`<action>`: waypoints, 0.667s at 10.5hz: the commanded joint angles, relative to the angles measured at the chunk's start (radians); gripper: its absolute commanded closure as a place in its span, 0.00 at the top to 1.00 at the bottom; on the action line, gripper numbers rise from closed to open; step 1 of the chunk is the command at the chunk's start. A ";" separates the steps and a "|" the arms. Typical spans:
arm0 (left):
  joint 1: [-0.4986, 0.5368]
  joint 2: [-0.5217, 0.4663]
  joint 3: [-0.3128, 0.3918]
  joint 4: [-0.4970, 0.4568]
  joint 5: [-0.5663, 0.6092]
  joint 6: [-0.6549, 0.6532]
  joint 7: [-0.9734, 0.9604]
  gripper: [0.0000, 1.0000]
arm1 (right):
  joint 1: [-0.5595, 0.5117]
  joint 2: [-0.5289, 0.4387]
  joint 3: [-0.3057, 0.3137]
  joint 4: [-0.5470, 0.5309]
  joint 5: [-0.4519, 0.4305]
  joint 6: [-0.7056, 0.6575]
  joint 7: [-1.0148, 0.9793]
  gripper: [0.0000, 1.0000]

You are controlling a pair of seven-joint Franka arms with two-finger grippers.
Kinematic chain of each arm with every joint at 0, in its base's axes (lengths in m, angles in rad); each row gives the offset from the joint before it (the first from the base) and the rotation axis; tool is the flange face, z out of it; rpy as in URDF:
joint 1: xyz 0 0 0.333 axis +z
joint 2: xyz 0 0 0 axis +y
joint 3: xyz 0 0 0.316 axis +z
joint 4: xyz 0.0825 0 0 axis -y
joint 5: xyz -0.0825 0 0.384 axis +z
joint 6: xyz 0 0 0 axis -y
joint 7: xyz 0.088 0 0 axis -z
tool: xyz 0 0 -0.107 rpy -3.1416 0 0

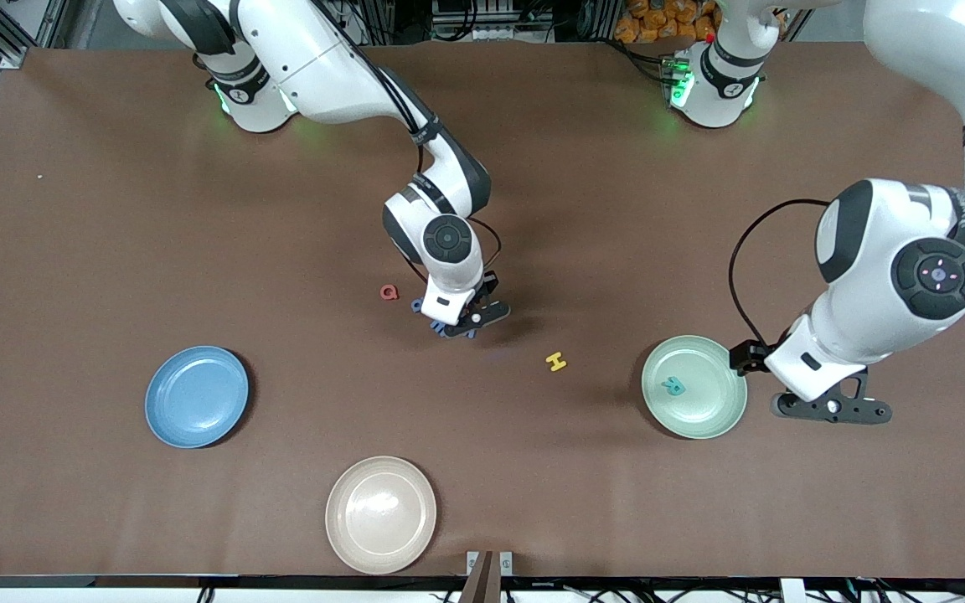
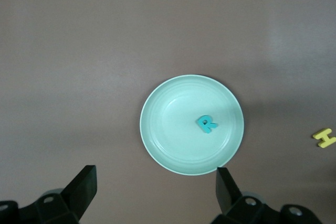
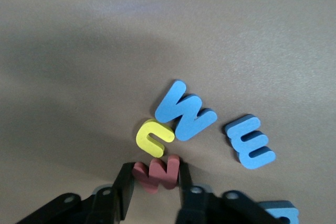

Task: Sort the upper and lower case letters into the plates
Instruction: 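Grasp the pink w with the right gripper while the left gripper lifts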

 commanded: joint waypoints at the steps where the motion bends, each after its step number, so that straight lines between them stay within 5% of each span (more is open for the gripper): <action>1: -0.004 -0.020 -0.031 -0.024 0.010 -0.006 0.040 1.00 | -0.045 -0.055 -0.005 -0.014 -0.007 -0.018 0.007 0.00; 7: -0.188 0.110 -0.077 -0.021 0.005 0.200 0.074 1.00 | -0.272 -0.187 -0.052 -0.022 -0.015 -0.175 -0.047 0.00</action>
